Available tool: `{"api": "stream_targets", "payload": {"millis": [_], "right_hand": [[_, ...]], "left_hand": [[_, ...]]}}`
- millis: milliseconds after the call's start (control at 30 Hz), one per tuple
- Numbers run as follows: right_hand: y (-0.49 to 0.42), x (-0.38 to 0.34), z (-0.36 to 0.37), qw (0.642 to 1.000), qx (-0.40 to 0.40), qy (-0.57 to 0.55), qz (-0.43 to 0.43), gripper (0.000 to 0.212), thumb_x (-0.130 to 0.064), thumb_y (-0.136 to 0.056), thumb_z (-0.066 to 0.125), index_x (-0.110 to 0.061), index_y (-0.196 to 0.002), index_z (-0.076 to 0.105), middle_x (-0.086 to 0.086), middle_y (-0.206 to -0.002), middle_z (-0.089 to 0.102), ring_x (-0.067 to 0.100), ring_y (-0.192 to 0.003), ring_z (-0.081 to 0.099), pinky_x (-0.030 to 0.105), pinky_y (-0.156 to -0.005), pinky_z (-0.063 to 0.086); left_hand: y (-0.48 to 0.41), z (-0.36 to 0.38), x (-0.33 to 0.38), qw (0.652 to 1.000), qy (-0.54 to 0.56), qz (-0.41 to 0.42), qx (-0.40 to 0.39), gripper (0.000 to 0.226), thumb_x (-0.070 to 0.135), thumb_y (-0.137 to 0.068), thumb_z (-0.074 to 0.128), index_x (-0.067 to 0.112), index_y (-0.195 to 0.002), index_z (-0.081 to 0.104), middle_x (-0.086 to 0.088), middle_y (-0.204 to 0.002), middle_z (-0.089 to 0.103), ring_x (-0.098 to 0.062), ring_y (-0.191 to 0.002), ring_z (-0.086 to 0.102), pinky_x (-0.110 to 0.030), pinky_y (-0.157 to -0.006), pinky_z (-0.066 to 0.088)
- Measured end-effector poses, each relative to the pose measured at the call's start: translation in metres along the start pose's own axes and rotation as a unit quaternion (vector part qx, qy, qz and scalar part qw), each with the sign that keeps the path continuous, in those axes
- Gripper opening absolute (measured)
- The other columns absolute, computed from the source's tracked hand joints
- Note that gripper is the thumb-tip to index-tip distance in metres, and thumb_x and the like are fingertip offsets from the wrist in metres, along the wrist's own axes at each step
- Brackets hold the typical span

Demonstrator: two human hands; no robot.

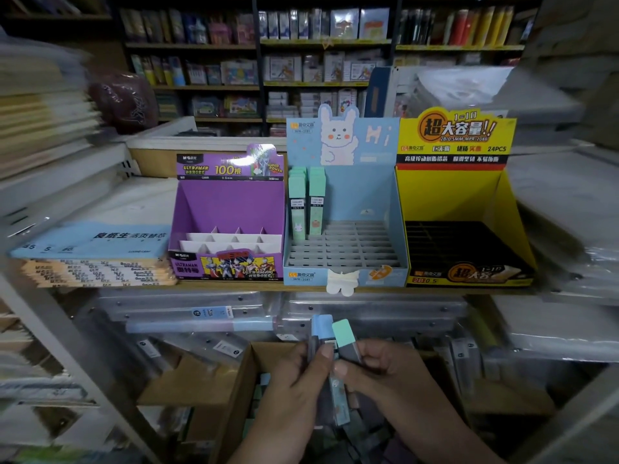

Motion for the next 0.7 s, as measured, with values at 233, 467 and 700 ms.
{"api": "stream_targets", "payload": {"millis": [233, 467, 700], "right_hand": [[0.002, -0.018, -0.001, 0.996, -0.028, -0.083, 0.029, 0.017, -0.017, -0.098, 0.062, -0.016, -0.099, 0.078, 0.018, -0.100, 0.076, 0.032, -0.097, 0.074, 0.040, -0.082, 0.061], [-0.003, -0.080, -0.013, 0.995, -0.013, -0.060, -0.083, 0.028, -0.035, -0.088, 0.060, -0.012, -0.093, 0.074, 0.017, -0.082, 0.074, 0.024, -0.070, 0.069, 0.026, -0.061, 0.053], [-0.021, -0.159, -0.022, 0.979, 0.018, -0.032, -0.200, 0.008, -0.024, -0.088, 0.069, -0.017, -0.084, 0.071, 0.009, -0.090, 0.077, 0.022, -0.085, 0.074, 0.025, -0.073, 0.058]], "left_hand": [[0.003, -0.011, 0.037, 0.998, -0.039, 0.051, 0.013, 0.026, 0.033, -0.090, 0.061, 0.015, -0.098, 0.077, -0.009, -0.094, 0.080, -0.019, -0.086, 0.078, -0.020, -0.064, 0.058], [0.007, -0.016, 0.083, 0.995, -0.017, 0.093, 0.010, 0.033, 0.031, -0.089, 0.059, 0.008, -0.111, 0.066, -0.019, -0.085, 0.074, -0.031, -0.073, 0.074, -0.031, -0.059, 0.060], [0.000, -0.014, 0.142, 0.984, -0.033, 0.174, 0.008, 0.027, 0.041, -0.088, 0.060, 0.018, -0.098, 0.069, -0.011, -0.080, 0.070, -0.019, -0.057, 0.060, -0.026, -0.046, 0.046]]}}
Point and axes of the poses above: each hand's wrist, its own y-axis away from the middle knuckle, its own z-axis out of the palm, x = y × z, the point moved 10 cm from there along -y, towards the middle knuckle
